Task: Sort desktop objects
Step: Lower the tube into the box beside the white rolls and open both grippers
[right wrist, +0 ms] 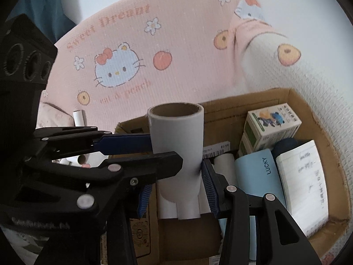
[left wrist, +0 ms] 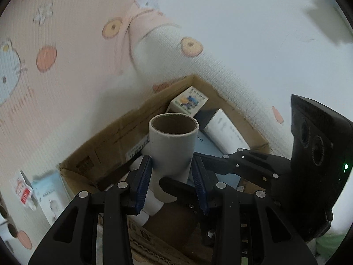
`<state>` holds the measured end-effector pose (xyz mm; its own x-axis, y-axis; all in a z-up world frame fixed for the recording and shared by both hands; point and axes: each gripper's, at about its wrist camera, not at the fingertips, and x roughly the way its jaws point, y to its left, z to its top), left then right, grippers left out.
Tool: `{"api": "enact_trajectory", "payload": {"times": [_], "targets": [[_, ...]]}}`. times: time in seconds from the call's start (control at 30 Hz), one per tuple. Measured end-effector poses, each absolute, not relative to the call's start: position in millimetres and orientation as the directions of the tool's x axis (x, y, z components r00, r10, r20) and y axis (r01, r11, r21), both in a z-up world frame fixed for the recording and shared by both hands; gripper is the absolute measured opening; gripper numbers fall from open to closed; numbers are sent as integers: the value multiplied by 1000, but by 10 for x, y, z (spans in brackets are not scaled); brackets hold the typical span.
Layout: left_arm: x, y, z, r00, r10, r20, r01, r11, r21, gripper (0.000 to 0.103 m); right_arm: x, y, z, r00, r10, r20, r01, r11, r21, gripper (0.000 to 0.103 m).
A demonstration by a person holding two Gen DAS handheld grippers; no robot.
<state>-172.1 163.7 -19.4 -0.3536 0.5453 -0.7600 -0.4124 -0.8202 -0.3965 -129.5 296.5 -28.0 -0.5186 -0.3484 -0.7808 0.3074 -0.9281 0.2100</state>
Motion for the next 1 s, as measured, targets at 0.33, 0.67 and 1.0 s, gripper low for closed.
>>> {"api": "enact_trajectory", "payload": {"times": [0.33, 0.67, 1.0], "targets": [[-2020, 1753, -625, -173, 545, -820, -258, -829, -496, 40, -1589, 3057, -625, -353, -323, -878, 233, -939, 252, 41], [-2131, 1885, -892, -62, 525, -849, -130, -848, -514, 39, -1739, 3038, -832, -244, -227, -943, 187, -965, 184, 41], [-2199, 1955, -1133, 14, 518, -855, -23, -855, -518, 38, -1799, 3045, -903, -229, -216, -949, 165, -969, 181, 40]]}}
